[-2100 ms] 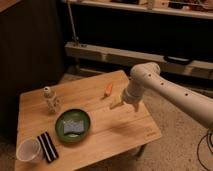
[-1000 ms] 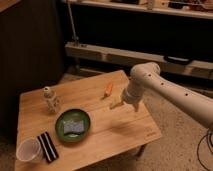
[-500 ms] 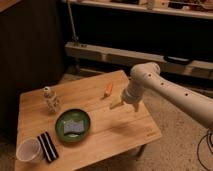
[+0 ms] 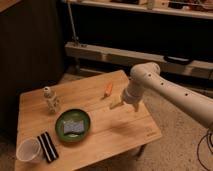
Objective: Drag the pepper across the table
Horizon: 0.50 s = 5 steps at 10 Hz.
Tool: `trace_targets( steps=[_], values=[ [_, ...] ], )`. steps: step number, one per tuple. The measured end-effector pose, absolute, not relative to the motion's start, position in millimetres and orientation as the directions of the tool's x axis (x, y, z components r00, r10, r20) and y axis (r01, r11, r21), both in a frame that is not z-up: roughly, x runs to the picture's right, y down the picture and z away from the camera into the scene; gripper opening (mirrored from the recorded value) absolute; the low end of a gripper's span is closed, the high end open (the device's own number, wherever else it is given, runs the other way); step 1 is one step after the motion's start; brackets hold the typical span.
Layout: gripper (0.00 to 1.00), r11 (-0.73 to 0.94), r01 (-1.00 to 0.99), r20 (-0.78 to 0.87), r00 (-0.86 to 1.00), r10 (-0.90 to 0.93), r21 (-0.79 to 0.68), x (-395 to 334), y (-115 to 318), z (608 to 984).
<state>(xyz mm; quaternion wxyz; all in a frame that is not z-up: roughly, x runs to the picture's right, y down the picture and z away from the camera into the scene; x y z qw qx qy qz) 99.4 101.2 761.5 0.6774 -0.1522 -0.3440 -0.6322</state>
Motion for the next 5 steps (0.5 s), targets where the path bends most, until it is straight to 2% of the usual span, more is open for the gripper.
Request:
trace_targets(
  steps=[3, 5],
  values=[
    [0.8, 0.156, 0.961, 0.656, -0.033, -0.754, 0.229, 100, 99, 760],
    [0.8, 0.16, 0.961, 0.638, -0.023, -0.77, 0.227, 103, 75, 758]
  ],
)
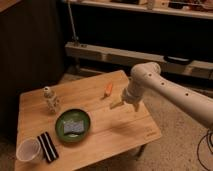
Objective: Drag the pepper across the table
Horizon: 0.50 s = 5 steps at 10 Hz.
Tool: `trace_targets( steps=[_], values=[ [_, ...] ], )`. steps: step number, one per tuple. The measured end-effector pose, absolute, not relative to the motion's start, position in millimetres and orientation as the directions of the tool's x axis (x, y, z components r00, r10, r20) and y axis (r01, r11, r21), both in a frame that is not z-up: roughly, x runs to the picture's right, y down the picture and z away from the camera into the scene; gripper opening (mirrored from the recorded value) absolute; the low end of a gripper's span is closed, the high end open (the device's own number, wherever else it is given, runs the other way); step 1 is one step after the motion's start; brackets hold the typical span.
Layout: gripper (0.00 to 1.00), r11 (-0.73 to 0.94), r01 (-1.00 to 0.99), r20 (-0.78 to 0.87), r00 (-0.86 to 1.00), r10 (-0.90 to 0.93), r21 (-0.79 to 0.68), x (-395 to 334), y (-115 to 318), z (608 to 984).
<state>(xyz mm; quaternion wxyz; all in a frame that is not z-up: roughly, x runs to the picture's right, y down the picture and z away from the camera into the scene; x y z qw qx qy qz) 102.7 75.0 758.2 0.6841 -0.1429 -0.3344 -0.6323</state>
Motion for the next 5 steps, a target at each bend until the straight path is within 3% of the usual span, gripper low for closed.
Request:
trace_targets(
  steps=[5],
  values=[
    [0.8, 0.167, 0.959, 0.543, 0.018, -0.84, 0.228, 89, -59, 802]
  ],
)
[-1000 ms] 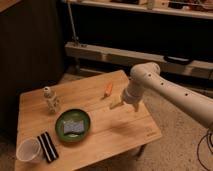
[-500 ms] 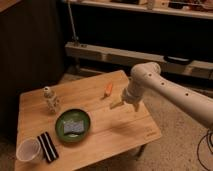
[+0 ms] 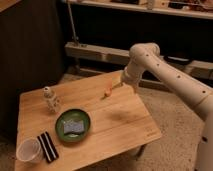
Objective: Drag the pepper across the table
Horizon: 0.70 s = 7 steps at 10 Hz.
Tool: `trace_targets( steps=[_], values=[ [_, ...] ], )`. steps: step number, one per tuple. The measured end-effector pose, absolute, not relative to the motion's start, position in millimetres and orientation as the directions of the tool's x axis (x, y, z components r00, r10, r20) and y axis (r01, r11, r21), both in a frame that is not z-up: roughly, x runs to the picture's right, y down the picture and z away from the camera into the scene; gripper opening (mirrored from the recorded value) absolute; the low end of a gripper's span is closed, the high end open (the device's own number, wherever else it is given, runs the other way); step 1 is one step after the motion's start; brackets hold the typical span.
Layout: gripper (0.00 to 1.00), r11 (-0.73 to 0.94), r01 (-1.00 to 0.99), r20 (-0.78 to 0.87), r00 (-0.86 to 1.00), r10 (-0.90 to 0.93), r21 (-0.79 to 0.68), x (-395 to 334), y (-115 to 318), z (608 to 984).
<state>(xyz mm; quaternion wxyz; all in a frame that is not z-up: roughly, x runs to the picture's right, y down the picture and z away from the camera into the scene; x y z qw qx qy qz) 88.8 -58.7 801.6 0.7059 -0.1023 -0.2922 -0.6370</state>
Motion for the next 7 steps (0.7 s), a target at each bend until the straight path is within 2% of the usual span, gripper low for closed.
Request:
trace_targets(
  steps=[1, 3, 7],
  values=[
    [0.8, 0.184, 0.953, 0.509, 0.037, -0.86, 0.242, 77, -86, 816],
    [0.8, 0.192, 0.946, 0.476, 0.048, -0.878, 0.26, 61, -110, 830],
    [0.8, 0.188, 0.948, 0.467, 0.049, -0.883, 0.255, 61, -111, 832]
  ],
)
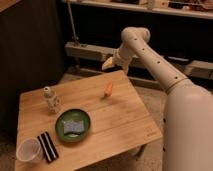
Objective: Drag the pepper across the table
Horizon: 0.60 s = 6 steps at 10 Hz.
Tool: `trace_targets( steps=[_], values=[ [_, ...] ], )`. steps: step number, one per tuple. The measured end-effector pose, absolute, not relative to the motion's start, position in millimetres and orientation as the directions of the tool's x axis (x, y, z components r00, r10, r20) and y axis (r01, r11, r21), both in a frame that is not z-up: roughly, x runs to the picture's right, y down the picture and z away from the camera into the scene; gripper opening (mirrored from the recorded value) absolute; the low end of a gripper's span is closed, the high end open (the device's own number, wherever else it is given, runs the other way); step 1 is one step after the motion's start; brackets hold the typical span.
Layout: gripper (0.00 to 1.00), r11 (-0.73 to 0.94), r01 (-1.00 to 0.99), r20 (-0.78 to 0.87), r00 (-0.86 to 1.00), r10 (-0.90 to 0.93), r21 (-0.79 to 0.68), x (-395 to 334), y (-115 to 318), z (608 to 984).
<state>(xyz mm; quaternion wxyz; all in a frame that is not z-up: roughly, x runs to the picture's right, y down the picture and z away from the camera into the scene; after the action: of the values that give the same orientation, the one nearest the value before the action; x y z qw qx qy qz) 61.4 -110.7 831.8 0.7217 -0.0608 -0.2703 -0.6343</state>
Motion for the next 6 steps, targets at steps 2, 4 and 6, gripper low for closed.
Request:
trace_targets(
  steps=[2, 4, 6],
  values=[
    [0.8, 0.173, 0.961, 0.449, 0.06, -0.892, 0.215, 59, -92, 836],
    [0.8, 0.157, 0.971, 0.425, 0.068, -0.903, 0.178, 57, -67, 847],
    [0.8, 0.149, 0.974, 0.405, 0.067, -0.912, 0.173, 55, -61, 854]
  ],
)
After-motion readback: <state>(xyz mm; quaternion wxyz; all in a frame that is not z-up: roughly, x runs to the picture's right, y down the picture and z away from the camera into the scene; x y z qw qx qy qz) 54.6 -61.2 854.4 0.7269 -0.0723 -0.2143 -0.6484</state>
